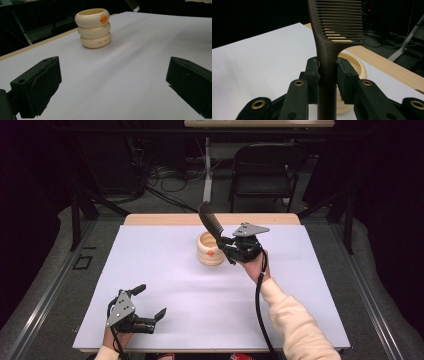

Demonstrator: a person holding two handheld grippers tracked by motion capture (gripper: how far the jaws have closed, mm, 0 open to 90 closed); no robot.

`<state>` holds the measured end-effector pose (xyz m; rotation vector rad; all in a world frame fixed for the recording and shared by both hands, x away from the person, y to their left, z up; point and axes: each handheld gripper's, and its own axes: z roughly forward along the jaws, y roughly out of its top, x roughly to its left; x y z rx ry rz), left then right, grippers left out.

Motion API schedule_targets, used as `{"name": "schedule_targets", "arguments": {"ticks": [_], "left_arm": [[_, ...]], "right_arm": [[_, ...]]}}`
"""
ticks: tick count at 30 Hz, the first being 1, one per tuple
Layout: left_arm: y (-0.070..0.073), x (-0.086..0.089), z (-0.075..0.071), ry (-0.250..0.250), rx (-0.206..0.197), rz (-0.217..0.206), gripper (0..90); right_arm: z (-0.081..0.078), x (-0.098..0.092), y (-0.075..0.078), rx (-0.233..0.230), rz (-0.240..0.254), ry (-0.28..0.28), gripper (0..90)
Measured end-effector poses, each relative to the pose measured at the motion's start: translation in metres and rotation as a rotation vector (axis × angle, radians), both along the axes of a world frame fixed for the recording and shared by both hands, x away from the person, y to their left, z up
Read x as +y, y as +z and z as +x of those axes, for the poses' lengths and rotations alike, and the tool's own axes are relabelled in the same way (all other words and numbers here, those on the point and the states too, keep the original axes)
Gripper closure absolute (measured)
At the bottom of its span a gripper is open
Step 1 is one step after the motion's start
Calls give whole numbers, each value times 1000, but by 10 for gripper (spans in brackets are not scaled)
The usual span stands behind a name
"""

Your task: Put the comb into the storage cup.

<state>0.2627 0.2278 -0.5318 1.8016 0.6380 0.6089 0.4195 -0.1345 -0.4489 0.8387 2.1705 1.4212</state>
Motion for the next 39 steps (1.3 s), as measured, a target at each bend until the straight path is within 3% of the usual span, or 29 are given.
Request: {"name": "schedule_targets", "arguments": {"ticks": [39], "left_arm": [[0, 0, 0, 1, 0, -1, 2]], "right_arm": [[12, 9, 13, -20, 13, 5, 726]]}}
